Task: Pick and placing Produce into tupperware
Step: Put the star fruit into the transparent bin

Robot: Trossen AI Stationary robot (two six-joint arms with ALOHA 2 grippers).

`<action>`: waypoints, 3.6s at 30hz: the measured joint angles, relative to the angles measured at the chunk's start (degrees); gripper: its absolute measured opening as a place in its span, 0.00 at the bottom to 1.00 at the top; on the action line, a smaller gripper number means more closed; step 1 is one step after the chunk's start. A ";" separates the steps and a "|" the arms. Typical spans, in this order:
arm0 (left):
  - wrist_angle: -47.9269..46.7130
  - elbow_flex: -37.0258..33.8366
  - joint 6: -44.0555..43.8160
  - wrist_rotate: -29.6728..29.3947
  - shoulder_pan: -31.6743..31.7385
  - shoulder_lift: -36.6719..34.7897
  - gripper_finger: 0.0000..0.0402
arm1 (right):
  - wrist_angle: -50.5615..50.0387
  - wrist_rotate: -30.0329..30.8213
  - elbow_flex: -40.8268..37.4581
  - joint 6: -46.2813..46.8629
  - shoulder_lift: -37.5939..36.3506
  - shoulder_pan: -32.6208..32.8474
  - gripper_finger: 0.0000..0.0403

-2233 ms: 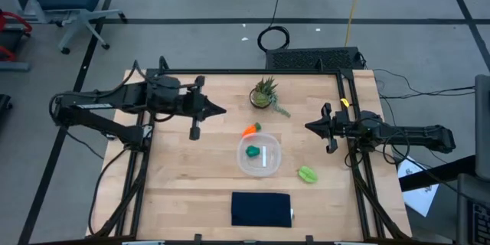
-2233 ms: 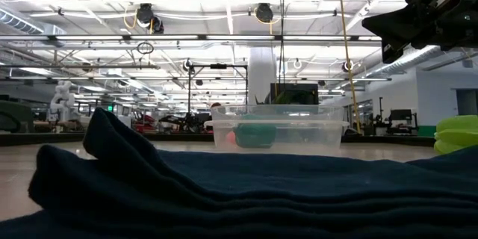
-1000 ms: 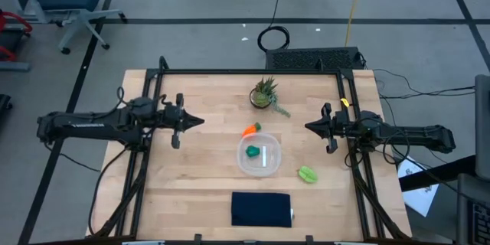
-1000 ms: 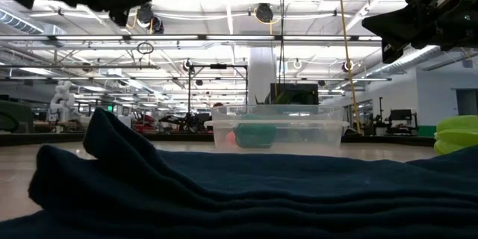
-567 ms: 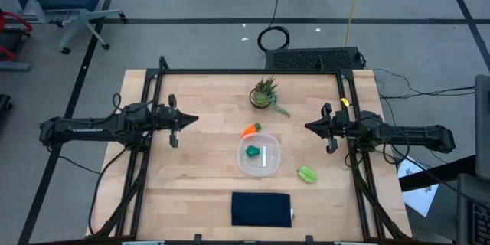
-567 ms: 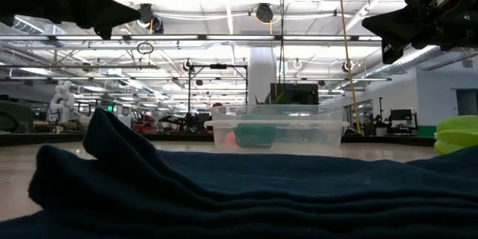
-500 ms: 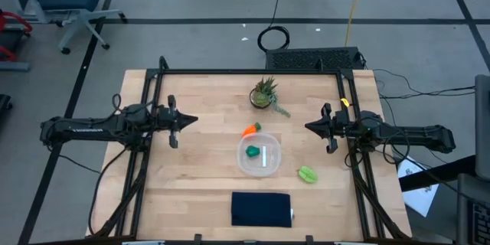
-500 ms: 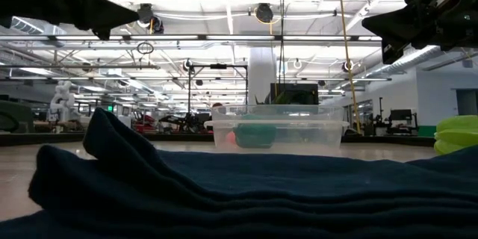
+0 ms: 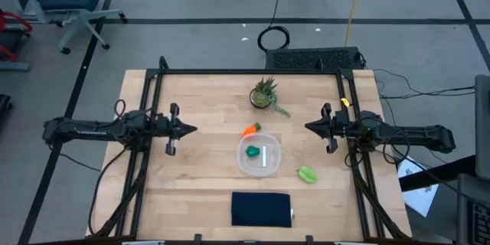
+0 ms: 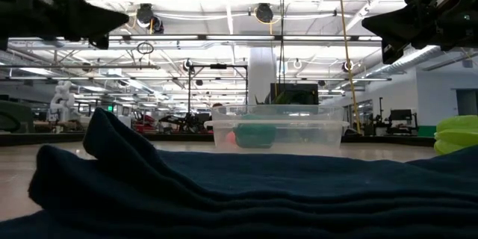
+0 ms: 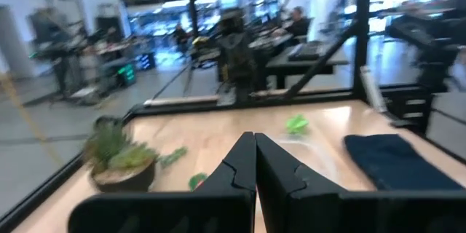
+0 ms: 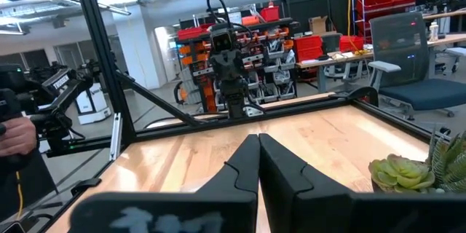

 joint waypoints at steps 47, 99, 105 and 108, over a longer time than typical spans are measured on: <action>-11.25 -0.11 1.51 -0.83 2.36 -0.64 0.01 | -0.18 -0.26 0.00 -1.27 0.10 0.04 0.00; -9.41 -0.06 1.30 -1.41 2.34 -0.62 0.01 | -38.97 -7.65 43.62 -3.02 26.27 6.44 0.00; -9.41 -0.06 1.39 -1.41 2.34 -0.62 0.01 | -44.11 -7.61 48.08 -0.89 28.90 9.14 0.00; -9.41 -0.06 1.41 -1.39 2.35 -0.62 0.01 | -45.05 -7.59 49.19 0.81 30.32 9.65 0.00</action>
